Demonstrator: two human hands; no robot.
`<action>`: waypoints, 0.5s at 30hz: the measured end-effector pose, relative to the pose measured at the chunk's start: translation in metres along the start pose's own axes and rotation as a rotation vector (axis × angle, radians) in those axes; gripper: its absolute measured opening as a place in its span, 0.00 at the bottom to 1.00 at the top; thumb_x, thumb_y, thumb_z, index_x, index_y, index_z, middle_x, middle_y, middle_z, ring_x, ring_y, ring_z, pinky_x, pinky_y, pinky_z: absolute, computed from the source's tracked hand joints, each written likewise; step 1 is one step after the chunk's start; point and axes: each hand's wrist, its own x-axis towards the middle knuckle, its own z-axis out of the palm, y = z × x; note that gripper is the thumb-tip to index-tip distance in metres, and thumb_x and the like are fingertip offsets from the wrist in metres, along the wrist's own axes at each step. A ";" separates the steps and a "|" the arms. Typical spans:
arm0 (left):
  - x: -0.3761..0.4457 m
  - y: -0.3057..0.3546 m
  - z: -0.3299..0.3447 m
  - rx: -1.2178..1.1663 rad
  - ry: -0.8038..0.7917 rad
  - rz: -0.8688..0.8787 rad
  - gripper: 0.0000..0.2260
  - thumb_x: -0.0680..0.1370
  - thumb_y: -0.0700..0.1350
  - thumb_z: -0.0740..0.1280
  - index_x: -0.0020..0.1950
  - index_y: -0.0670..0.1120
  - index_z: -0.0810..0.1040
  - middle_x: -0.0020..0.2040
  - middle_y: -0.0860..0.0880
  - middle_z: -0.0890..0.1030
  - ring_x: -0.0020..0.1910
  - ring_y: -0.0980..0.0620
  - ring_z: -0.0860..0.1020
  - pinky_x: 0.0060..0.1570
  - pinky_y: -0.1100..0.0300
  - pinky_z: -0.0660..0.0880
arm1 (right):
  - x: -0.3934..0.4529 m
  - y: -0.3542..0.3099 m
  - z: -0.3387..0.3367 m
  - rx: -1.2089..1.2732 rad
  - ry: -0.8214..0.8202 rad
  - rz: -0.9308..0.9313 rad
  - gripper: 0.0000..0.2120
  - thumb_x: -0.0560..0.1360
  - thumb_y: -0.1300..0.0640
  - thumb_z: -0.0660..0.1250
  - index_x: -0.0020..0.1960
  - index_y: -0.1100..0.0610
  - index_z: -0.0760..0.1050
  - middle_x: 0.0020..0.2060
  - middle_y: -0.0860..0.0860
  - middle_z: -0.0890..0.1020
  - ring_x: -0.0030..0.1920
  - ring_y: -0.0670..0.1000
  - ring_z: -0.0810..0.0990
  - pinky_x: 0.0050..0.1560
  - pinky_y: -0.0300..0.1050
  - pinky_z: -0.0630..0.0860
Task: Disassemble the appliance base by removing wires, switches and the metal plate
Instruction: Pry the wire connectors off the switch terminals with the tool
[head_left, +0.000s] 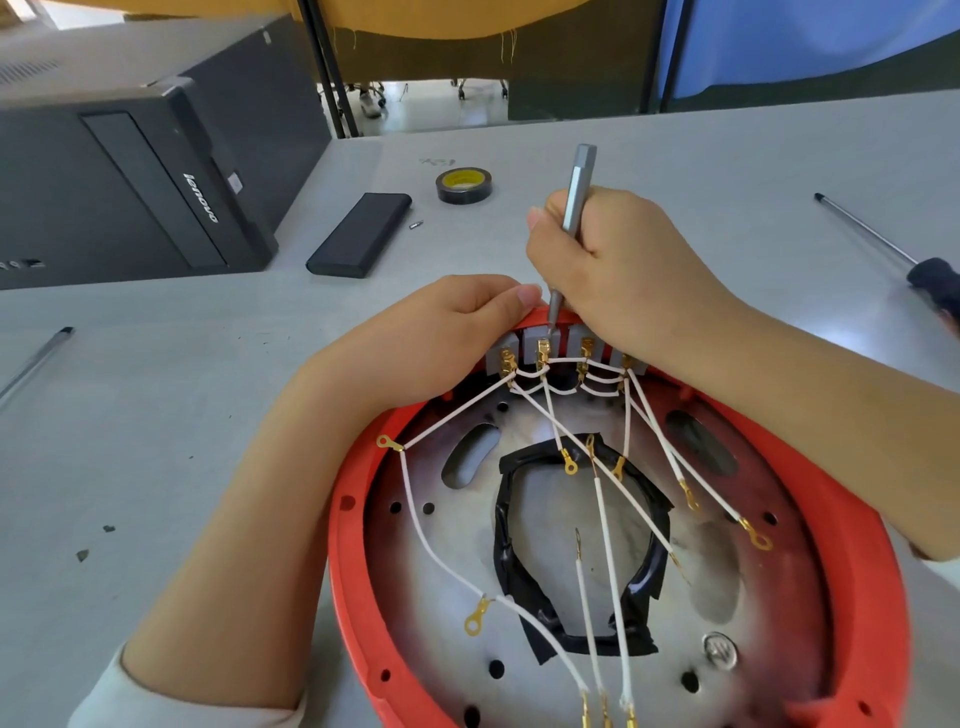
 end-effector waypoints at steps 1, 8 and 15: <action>0.000 0.000 0.000 0.004 0.005 -0.001 0.19 0.82 0.55 0.53 0.56 0.47 0.79 0.52 0.45 0.82 0.52 0.46 0.79 0.59 0.48 0.72 | 0.002 0.000 0.000 0.003 -0.021 0.023 0.20 0.80 0.56 0.57 0.29 0.53 0.61 0.23 0.48 0.65 0.24 0.43 0.66 0.27 0.31 0.64; 0.001 0.001 0.000 0.022 0.011 -0.003 0.18 0.82 0.56 0.53 0.55 0.48 0.79 0.52 0.44 0.82 0.52 0.44 0.79 0.58 0.45 0.73 | 0.010 0.001 0.000 -0.017 -0.099 0.116 0.19 0.78 0.57 0.57 0.29 0.56 0.60 0.24 0.51 0.63 0.23 0.46 0.61 0.24 0.37 0.60; 0.001 -0.002 0.000 0.021 0.008 0.015 0.20 0.82 0.56 0.53 0.53 0.44 0.78 0.50 0.40 0.81 0.50 0.41 0.78 0.57 0.43 0.72 | -0.002 0.000 -0.001 0.043 0.054 0.029 0.19 0.80 0.56 0.57 0.31 0.54 0.63 0.24 0.48 0.67 0.26 0.44 0.69 0.27 0.35 0.66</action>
